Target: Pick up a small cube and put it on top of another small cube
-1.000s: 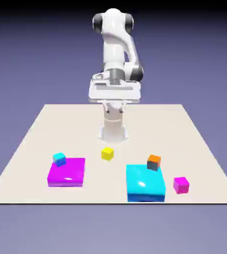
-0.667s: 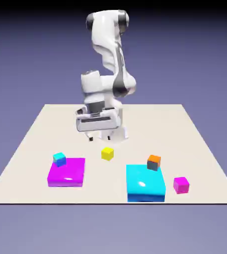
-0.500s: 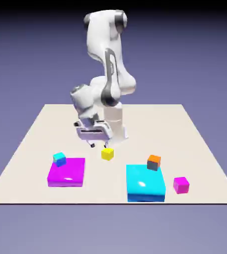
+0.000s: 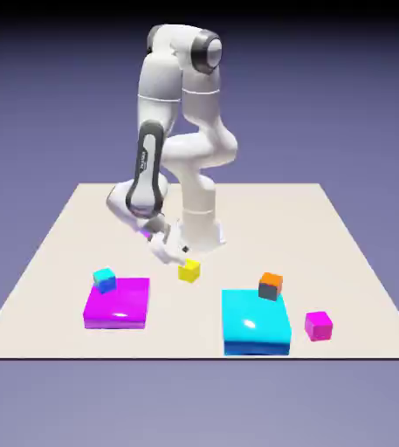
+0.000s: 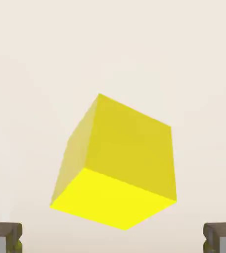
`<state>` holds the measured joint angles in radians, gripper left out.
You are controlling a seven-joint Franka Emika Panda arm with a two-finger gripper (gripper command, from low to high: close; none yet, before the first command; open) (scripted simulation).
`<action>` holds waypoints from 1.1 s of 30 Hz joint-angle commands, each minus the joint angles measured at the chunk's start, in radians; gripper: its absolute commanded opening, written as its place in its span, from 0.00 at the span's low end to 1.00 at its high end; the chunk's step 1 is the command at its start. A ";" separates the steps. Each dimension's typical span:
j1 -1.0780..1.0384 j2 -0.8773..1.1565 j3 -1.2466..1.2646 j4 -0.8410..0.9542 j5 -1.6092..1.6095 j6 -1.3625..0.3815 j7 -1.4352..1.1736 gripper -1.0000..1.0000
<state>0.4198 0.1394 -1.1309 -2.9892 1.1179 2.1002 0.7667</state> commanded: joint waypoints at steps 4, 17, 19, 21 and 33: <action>0.052 0.091 -0.145 -0.023 0.143 -0.120 0.003 0.50; -0.053 0.352 0.169 0.022 0.495 -0.296 -0.106 0.50; -0.077 0.398 0.241 0.033 0.556 -0.323 -0.128 0.50; -0.080 0.404 0.250 0.034 0.563 -0.326 -0.130 0.00; 0.054 0.150 -0.148 -0.024 0.229 -0.177 -0.009 0.00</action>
<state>0.4741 0.2893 -1.2788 -3.0132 1.3498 1.9233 0.7563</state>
